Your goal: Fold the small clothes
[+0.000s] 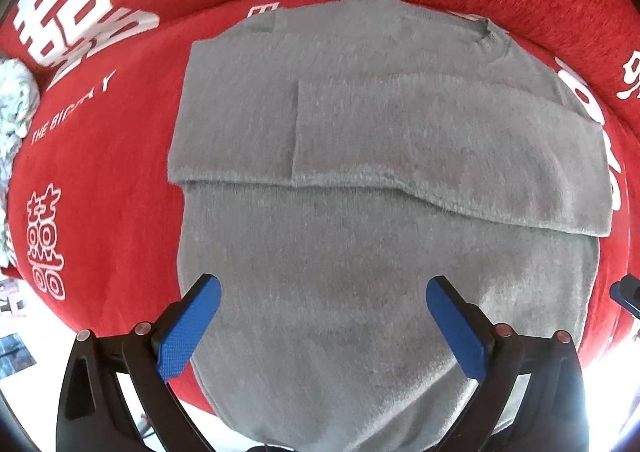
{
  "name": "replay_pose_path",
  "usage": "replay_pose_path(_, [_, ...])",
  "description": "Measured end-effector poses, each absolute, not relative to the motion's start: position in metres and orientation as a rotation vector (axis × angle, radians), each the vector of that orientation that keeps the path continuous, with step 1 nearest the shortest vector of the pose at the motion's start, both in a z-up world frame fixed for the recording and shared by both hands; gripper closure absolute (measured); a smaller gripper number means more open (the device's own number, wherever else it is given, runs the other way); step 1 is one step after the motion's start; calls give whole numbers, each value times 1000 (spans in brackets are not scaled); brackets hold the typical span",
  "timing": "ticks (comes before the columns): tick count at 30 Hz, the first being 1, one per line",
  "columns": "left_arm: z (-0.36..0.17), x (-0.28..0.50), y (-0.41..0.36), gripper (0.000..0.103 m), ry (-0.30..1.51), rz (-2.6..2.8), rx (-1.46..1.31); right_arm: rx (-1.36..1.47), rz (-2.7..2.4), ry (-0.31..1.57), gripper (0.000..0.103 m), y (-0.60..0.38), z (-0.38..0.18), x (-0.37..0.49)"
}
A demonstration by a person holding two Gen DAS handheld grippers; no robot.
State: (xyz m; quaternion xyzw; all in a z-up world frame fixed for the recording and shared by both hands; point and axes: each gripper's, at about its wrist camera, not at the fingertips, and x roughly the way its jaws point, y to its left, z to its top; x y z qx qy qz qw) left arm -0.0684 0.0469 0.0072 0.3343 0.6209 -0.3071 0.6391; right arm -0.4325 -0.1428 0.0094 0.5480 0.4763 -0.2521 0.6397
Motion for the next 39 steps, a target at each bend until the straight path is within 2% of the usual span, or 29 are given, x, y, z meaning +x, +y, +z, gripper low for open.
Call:
replay_pose_path(13, [11, -88, 99, 0, 1449, -665, 713, 1321, -493, 1091, 24, -125, -6, -447])
replay_pose_path(24, [-1, -100, 187, 0, 1492, -723, 698, 1410, -372, 1062, 24, -43, -20, -480])
replay_pose_path(32, [-32, -120, 276, 0, 1611, -736, 678, 1491, -337, 1197, 24, 34, -71, -520])
replay_pose_path(39, [-78, -135, 307, 0, 1717, -712, 613, 1507, -334, 1216, 24, 62, -114, -522])
